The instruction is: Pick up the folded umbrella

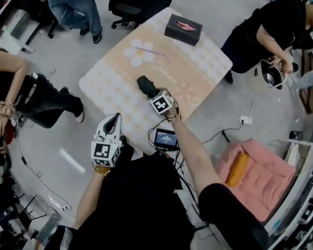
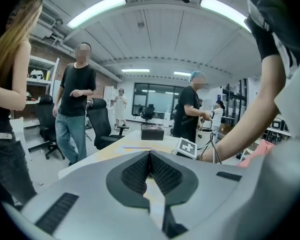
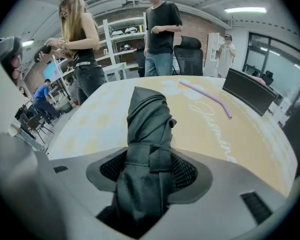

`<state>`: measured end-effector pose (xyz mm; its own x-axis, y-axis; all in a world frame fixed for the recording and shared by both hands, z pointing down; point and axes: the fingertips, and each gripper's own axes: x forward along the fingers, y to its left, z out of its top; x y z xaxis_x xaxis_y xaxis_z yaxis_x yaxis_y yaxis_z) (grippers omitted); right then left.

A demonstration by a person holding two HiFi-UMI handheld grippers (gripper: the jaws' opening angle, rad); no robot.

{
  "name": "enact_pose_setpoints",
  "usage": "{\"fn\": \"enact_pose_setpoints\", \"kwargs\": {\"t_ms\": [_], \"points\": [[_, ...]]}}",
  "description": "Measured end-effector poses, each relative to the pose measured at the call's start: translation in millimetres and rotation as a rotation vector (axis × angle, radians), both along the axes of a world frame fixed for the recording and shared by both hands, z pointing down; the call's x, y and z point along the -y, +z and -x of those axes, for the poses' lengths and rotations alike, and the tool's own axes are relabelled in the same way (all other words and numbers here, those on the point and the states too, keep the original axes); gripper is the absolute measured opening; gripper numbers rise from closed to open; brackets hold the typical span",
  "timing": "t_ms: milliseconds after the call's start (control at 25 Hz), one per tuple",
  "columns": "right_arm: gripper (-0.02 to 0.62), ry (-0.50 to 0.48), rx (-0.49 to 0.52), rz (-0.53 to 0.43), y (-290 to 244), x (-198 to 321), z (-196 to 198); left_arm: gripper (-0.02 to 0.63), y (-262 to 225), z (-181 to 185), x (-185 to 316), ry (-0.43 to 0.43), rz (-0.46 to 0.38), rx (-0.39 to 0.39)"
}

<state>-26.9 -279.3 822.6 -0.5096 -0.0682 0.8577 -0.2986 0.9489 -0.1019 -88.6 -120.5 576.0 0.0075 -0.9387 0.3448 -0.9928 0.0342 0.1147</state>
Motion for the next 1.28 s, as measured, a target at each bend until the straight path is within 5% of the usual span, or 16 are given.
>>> {"fn": "enact_pose_setpoints", "kwargs": {"t_ms": [1280], "points": [[0.215,0.105,0.045,0.086,-13.0,-10.0,1.8,0.014,-8.1,2.2,3.8,0.035,-0.042,-0.005]]}}
